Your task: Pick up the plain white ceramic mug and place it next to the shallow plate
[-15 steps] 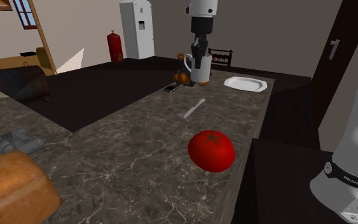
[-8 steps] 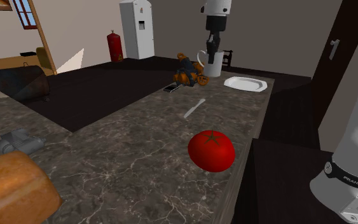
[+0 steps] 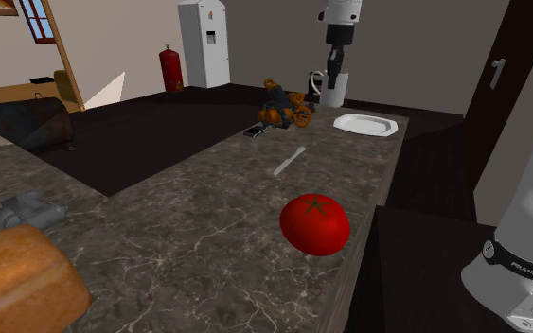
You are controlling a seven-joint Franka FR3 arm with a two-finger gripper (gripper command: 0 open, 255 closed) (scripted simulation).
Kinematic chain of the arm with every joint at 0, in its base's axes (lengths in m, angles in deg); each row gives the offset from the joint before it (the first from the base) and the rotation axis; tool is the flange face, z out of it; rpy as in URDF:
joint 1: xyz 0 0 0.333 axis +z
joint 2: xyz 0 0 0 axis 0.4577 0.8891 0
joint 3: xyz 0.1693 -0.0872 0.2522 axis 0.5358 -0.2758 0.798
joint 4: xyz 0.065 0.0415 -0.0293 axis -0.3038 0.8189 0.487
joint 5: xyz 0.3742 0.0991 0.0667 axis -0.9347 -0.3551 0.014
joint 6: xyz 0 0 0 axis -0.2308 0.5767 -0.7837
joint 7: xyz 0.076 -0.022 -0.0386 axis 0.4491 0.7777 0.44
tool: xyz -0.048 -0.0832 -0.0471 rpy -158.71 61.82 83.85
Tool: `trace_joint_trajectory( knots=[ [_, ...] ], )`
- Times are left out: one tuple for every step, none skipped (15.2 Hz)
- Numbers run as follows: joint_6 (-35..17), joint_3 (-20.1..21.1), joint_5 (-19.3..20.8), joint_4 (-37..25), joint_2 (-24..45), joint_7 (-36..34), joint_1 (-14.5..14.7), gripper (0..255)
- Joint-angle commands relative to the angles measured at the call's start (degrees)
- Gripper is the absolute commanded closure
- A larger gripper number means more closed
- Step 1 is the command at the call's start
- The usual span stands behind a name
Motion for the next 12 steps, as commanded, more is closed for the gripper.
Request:
trace_joint_trajectory(
  knots=[
    [0.2, -1.5, -0.3, -1.2, 1.1, 3.1, -1.3, 255],
    [0.4, -2.3, -0.6, -2.1, 1.8, 4.5, -2.0, 255],
    [0.6, -3.0, -0.9, -3.0, 2.6, 6.0, -2.7, 255],
    [0.8, -3.7, -1.2, -4.1, 3.5, 7.5, -3.4, 255],
    [1.1, -4.4, -1.6, -5.1, 4.4, 9.0, -4.0, 255],
    [1.4, -5.1, -2.0, -6.3, 5.4, 10.4, -4.8, 255],
    [1.7, -5.7, -2.5, -7.6, 6.5, 11.9, -5.5, 255],
    [2.0, -6.3, -3.0, -8.9, 7.6, 13.4, -6.3, 255],
    [2.4, -6.9, -3.5, -10.3, 8.8, 14.9, -7.1, 255],
    [3.1, -7.9, -4.5, -12.8, 10.9, 17.3, -8.5, 255],
    [2.3, -7.8, -4.5, -12.1, 10.9, 17.4, -8.6, 255],
    [1.6, -7.8, -4.5, -11.4, 11.0, 17.4, -8.6, 255]
  ],
)
